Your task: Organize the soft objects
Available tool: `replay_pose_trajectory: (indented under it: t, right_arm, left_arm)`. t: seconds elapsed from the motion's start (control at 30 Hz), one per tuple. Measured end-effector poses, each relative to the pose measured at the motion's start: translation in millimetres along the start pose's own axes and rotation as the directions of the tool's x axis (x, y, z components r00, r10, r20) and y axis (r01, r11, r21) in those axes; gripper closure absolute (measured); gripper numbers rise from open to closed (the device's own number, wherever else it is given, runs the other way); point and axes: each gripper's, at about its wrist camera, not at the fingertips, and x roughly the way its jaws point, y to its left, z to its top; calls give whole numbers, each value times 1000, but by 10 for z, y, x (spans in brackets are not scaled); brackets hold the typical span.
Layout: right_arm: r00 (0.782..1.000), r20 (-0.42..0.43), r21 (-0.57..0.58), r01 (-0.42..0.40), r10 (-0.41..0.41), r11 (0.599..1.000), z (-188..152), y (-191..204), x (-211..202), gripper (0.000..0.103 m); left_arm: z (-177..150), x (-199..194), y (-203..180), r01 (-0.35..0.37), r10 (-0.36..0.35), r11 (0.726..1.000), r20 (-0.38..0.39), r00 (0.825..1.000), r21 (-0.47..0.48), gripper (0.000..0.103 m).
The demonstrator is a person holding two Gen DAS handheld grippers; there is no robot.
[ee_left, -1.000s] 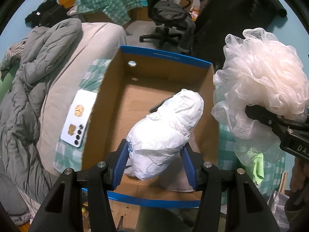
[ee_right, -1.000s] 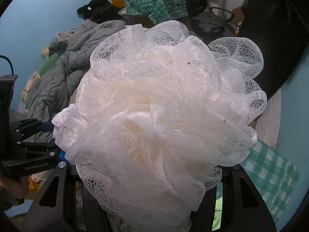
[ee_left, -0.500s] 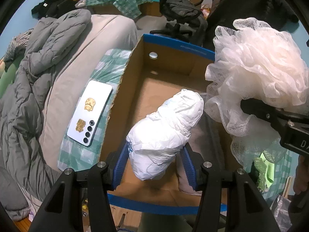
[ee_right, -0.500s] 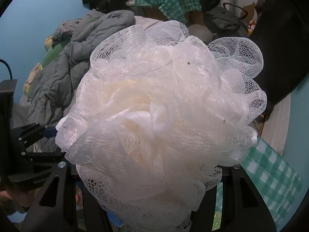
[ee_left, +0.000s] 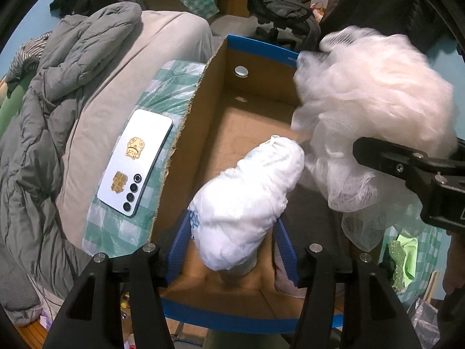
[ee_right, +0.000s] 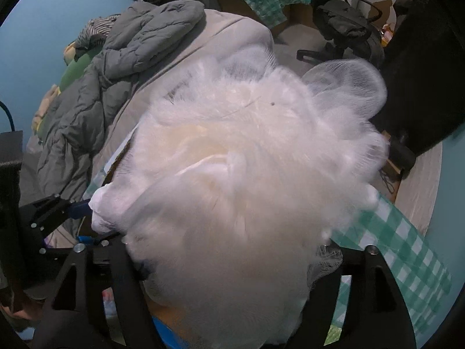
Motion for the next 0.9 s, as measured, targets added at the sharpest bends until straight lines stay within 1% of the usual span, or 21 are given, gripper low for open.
replay_pose_trajectory:
  t: [0.07,0.17,0.3,0.47,0.63,0.83,0.9]
  right_arm:
    - [1000,1,-6,9,-9,1000,1,15,-12,20]
    - [1000,17,-16,26,-26,1000,7,50,-61,20]
    - [999,41,-12,12,-12,1000,3,45,-147,20]
    - [998,62,-1,-2,2,1000,15,52,-262,20]
    - [998,71,4,-2,1,1000,-17,44,-352,20]
    - [997,82,13,12,-13,1000,-140,6,-482,20]
    - [996,86,20,18,-20,1000,-194,-23,-533,20]
  left_arm:
    - [-1,-4,13,-2,2,1000,0,1000,2,45]
    - [-11,-27,14,-9,9,1000,1,1000,4,45]
    - [-19,-93,20,-10,10,1000,12,1000,-4,45]
    - [-45,-202,11,6,-5,1000,29,1000,-22,44]
    - [-93,-291,-70,0,1,1000,46,999,-2,44]
    - [-179,-413,-176,5,-6,1000,57,998,18,44]
    - [-211,-449,-216,4,-6,1000,62,998,30,42]
